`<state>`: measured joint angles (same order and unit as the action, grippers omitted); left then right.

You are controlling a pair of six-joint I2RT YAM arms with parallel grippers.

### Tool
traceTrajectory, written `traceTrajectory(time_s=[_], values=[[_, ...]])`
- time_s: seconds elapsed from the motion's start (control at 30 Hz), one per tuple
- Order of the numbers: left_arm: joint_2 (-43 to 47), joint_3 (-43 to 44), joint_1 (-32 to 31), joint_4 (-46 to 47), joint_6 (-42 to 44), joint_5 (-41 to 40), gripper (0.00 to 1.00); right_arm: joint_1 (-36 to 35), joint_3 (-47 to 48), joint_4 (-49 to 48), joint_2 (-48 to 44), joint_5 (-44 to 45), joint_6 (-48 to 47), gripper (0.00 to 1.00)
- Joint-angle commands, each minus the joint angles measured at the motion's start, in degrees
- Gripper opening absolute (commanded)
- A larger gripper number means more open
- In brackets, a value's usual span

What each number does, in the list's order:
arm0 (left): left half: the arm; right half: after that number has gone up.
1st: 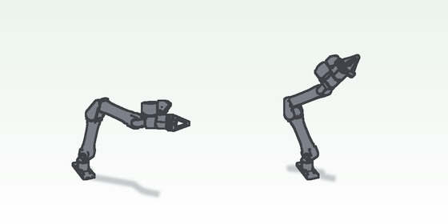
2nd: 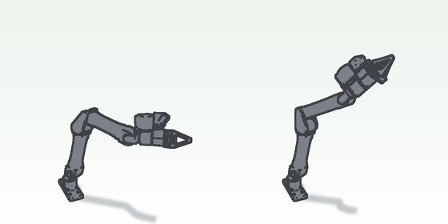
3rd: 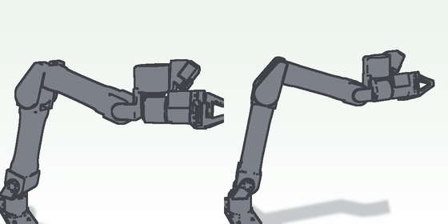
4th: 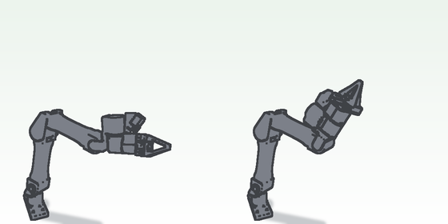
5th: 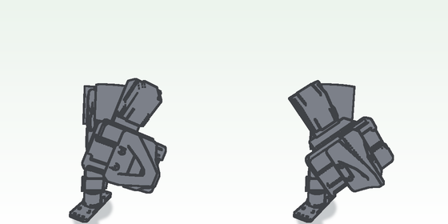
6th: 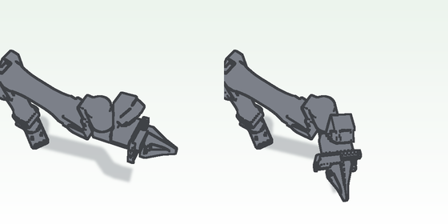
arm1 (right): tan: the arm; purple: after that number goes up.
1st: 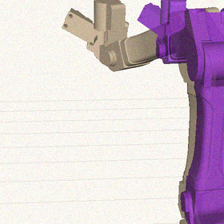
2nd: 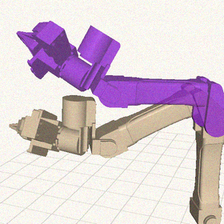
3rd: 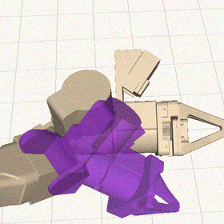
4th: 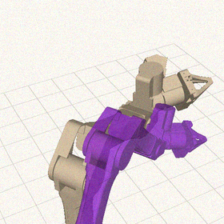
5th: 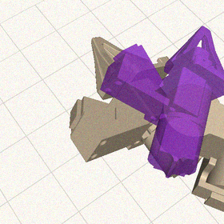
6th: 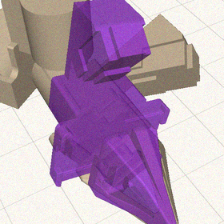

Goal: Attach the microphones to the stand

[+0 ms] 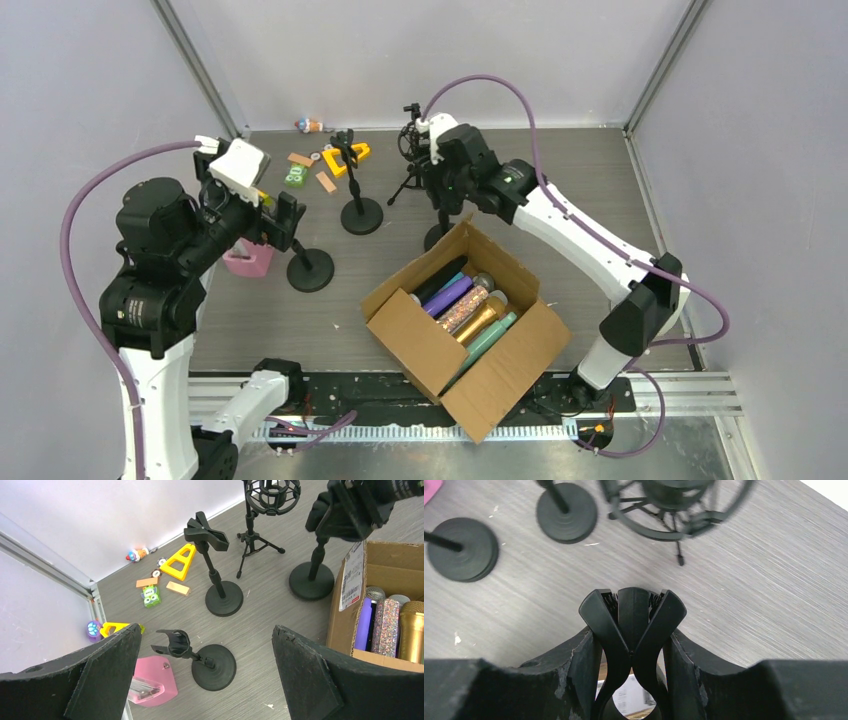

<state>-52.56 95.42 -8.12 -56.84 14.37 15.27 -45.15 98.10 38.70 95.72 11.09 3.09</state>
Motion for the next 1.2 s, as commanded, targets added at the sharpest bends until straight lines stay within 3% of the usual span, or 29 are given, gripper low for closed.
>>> traceTrajectory(time_s=[0.0,0.27,0.53,0.87,1.17], values=[[0.2,-0.3,0.3,2.2,0.8,1.4,1.0,3.1,-1.5,-7.1,-5.4,3.1,0.0,0.17],[-1.3,0.6,0.3,-0.6,1.4,2.9,1.0,12.7,-2.4,-9.1,-6.3,3.9,0.5,0.16],[-1.2,-1.1,0.3,-1.5,2.7,4.7,1.0,21.4,4.7,-12.1,0.4,4.2,0.4,0.13],[-1.4,0.4,0.3,-4.1,3.7,7.0,1.0,24.8,14.7,-12.3,10.7,6.1,0.8,0.12],[-0.5,-1.4,0.3,-3.8,4.0,7.4,1.0,27.3,15.0,-12.0,14.6,4.5,4.2,0.19]])
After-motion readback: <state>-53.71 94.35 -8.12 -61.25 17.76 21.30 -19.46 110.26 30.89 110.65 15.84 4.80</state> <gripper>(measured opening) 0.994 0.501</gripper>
